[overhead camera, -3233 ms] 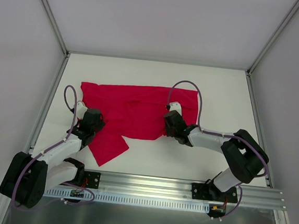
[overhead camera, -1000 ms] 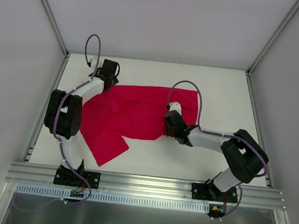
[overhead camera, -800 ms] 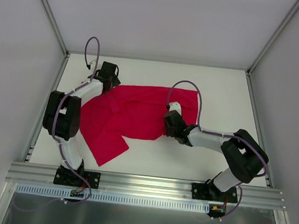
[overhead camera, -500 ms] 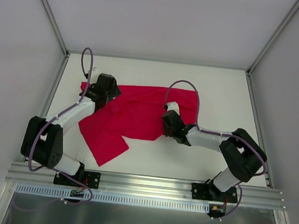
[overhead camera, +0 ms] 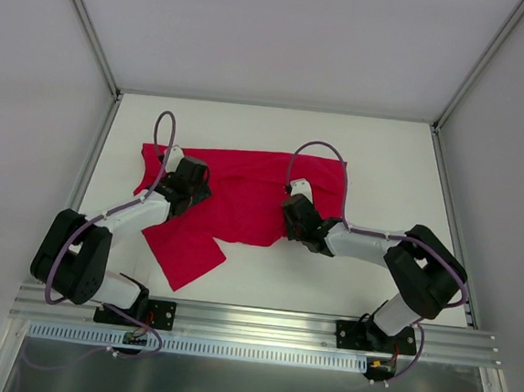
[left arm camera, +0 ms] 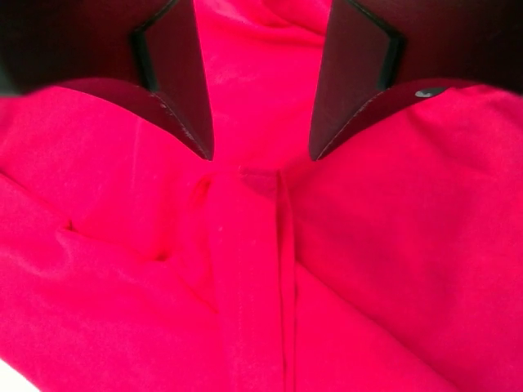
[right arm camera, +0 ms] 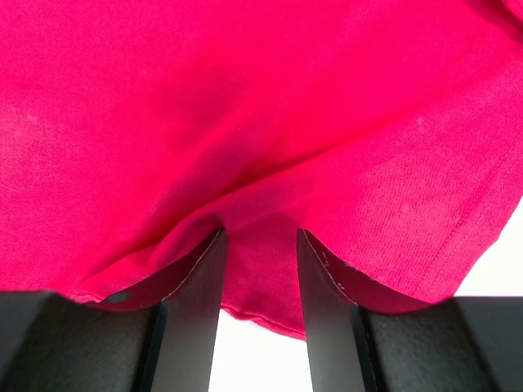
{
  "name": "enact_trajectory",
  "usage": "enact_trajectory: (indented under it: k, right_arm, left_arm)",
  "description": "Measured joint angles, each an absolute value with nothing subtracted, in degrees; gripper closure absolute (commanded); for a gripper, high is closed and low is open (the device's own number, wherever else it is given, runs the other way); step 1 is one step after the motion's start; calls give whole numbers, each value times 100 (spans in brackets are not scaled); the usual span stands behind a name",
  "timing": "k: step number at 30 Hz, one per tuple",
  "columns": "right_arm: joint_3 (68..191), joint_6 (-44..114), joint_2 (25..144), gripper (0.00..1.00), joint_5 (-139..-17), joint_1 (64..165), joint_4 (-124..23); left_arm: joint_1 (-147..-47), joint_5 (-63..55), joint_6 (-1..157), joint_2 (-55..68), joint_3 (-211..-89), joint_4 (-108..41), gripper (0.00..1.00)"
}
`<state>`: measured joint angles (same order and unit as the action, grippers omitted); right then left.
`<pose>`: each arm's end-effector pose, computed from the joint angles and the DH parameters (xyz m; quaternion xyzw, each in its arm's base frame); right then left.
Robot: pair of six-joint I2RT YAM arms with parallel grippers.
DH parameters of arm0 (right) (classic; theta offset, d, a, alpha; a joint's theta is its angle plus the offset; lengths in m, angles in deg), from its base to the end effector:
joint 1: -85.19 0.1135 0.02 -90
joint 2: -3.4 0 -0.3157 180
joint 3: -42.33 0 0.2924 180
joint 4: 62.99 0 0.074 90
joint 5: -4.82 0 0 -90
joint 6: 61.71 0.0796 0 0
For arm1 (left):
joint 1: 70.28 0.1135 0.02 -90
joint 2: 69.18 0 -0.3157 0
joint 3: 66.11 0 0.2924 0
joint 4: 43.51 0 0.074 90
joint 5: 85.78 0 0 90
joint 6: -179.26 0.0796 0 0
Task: Fold and stack the t-shirts
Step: Fold the flattened tshirt in 1/3 of the way
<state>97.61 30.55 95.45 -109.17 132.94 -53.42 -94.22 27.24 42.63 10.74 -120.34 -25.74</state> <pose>0.2706 0.2498 0.1478 -0.2798 0.8673 -0.0211 0.4112 0.3189 -0.1075 0.1963 -0.2544 0.8671 -0.0740 0.4219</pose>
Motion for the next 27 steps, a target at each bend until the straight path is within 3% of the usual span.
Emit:
enact_trajectory:
  k: [14,27]
  right_arm:
    - [10117,3833,9668,53,-11852,13268,-4218]
    - [9892,4491,9421,53,-12370,13141,-3669]
  left_arm:
    - [-9422,2724,4239,1739,-12216,-2849,39]
    - [-9422,2726,4252,1872,-12478,-2976,42]
